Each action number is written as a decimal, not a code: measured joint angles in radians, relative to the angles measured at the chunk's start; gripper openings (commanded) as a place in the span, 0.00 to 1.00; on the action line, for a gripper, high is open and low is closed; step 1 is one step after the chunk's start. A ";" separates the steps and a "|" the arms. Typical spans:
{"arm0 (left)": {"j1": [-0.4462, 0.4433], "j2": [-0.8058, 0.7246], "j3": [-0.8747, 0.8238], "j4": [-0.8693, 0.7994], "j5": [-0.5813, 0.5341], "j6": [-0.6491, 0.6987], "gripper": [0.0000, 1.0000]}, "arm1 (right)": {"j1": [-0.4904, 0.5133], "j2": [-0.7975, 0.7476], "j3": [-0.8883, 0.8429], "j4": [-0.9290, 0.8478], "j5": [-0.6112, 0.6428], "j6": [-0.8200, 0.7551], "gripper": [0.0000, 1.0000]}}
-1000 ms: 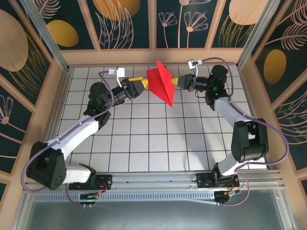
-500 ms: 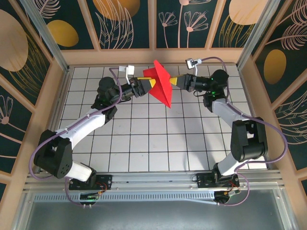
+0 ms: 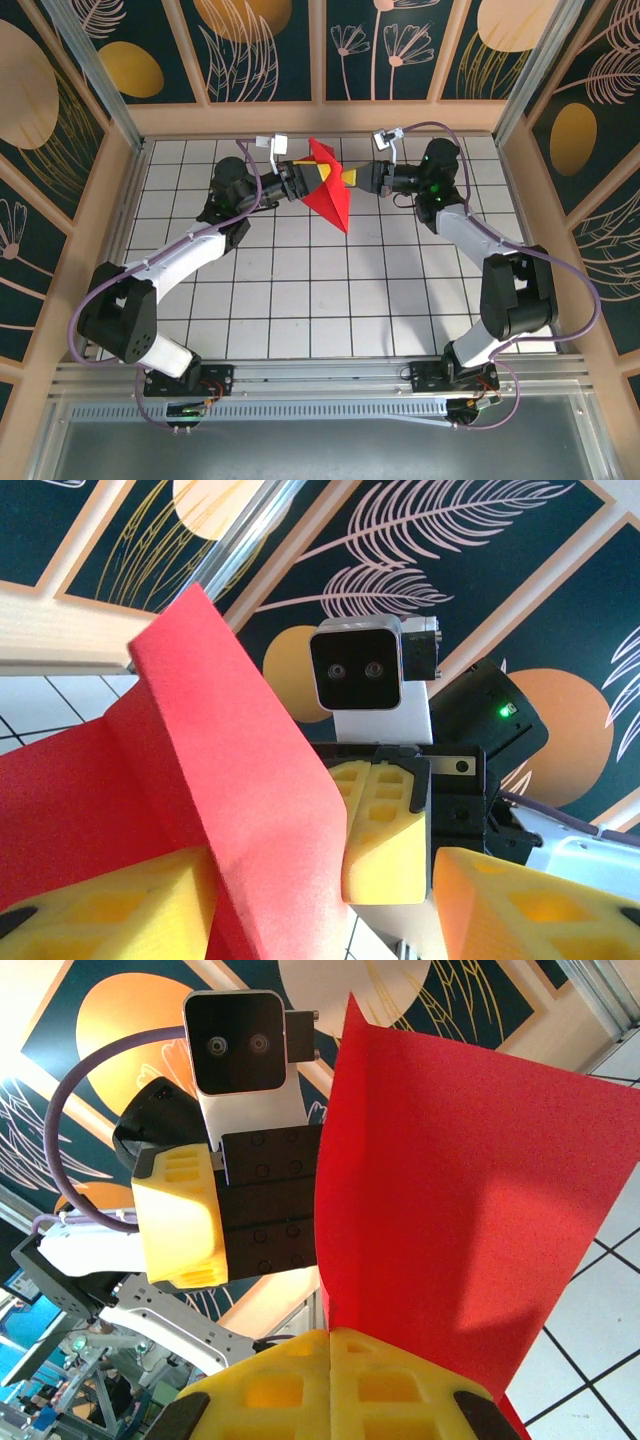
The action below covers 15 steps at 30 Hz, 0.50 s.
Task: Fold a paper plane with a square sheet of paper (fold left side to right side)
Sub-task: Turn over the paper at the center of the table.
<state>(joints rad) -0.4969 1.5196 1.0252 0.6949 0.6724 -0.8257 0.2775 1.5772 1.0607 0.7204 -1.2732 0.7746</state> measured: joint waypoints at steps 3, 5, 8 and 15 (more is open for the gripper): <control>0.000 0.000 0.000 -0.002 -0.001 0.006 0.44 | 0.000 0.000 0.000 -0.009 0.000 -0.008 0.00; 0.000 0.000 0.000 -0.004 -0.003 0.012 0.38 | 0.000 0.000 0.000 -0.014 0.001 -0.011 0.00; 0.000 0.000 0.000 -0.013 -0.008 0.016 0.30 | 0.000 0.000 0.000 -0.016 0.007 -0.011 0.00; 0.000 0.000 0.000 -0.023 -0.027 0.024 0.18 | 0.000 0.000 0.000 -0.023 0.018 -0.011 0.00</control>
<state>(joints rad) -0.4969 1.5196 1.0252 0.6716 0.6453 -0.8013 0.2775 1.5768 1.0607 0.6975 -1.2549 0.7635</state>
